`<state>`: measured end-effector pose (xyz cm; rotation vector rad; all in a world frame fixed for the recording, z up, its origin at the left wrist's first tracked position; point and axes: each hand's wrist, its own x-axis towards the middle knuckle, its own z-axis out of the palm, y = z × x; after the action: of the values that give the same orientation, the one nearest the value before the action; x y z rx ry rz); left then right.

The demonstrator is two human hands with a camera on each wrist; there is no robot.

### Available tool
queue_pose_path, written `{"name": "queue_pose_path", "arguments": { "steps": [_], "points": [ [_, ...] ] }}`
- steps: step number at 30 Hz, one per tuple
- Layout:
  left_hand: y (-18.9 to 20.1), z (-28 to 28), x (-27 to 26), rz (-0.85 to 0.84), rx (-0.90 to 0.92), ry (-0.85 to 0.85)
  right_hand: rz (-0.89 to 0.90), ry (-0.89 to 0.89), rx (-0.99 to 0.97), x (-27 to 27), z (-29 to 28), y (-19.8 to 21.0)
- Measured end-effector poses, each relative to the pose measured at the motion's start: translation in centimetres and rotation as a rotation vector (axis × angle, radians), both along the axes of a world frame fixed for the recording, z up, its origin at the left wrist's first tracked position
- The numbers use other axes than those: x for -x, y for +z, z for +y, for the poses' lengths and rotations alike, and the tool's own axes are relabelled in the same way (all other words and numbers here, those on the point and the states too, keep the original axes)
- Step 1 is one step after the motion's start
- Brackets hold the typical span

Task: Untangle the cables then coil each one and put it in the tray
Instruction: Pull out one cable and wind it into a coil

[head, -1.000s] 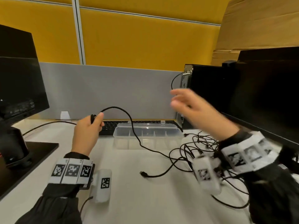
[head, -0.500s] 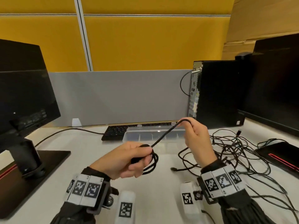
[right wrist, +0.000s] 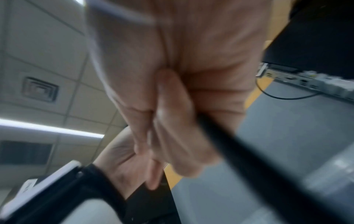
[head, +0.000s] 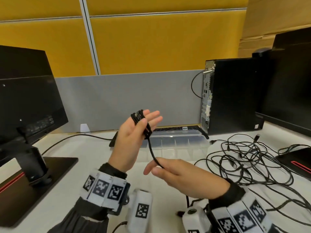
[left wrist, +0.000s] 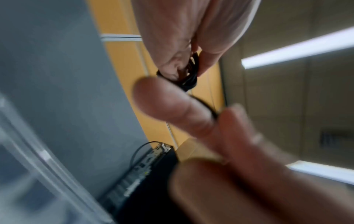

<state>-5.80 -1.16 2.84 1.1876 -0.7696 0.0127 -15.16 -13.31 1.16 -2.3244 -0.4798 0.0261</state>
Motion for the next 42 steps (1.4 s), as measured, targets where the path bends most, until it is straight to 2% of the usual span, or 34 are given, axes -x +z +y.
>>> {"name": "queue_pose_path", "arguments": {
  "steps": [2, 6, 10, 12, 14, 17, 21, 25, 28, 32, 34, 36, 38, 40, 42],
  "points": [
    [-0.9, 0.0, -0.1, -0.157, -0.219, 0.127, -0.020, -0.010, 0.035, 0.3, 0.0, -0.1],
    [-2.1, 1.1, -0.1, -0.430, -0.561, 0.277, -0.090, -0.107, 0.004, 1.3, -1.3, 0.2],
    [-2.3, 2.8, 0.6, -0.593, -0.901, 0.209, -0.070, -0.139, 0.160, 2.7, -2.9, 1.2],
    [-2.5, 3.7, 0.0, -0.659, -0.994, 0.307, -0.069, -0.181, 0.247, 3.6, -4.3, 2.0],
    [-2.9, 4.9, -1.5, -0.690, -0.984, 0.501, -0.094, -0.276, 0.250, 4.4, -6.4, 3.1],
    [-3.3, 6.9, -3.8, -0.616, -1.032, 0.667, -0.120, -0.441, 0.176, 4.9, -9.7, 4.2],
    [-3.6, 8.5, -5.3, -0.439, -1.003, 0.802, -0.135, -0.515, 0.330, 5.0, -13.4, 4.0],
    [-3.1, 9.8, -5.1, -0.207, -0.921, 0.857, -0.205, -0.760, 0.404, 5.1, -17.5, 3.5],
    [-3.3, 8.8, -4.5, -0.141, -0.992, 0.701, -0.288, -0.996, 0.495, 4.0, -18.8, 3.2],
    [-3.6, 6.4, -3.1, 0.093, -0.845, 0.316, -0.575, -1.245, 0.586, 2.5, -17.1, 3.7],
    [-3.9, 5.8, -2.4, 0.127, -0.833, 0.204, -0.686, -1.180, 0.553, 2.3, -13.7, 3.9],
    [-4.0, 5.1, -1.6, 0.102, -0.845, 0.146, -0.729, -0.935, 0.477, 2.4, -8.4, 3.2],
    [-4.0, 4.5, -0.7, 0.095, -0.801, 0.100, -0.631, -0.652, 0.499, 2.6, -2.8, 1.3],
    [-3.7, 4.3, 0.0, 0.108, -0.728, 0.050, -0.492, -0.464, 0.530, 2.7, 0.6, -0.7],
    [-3.3, 4.5, 0.3, 0.097, -0.669, -0.005, -0.407, -0.374, 0.345, 2.7, 1.3, -1.4]
  ]
}}
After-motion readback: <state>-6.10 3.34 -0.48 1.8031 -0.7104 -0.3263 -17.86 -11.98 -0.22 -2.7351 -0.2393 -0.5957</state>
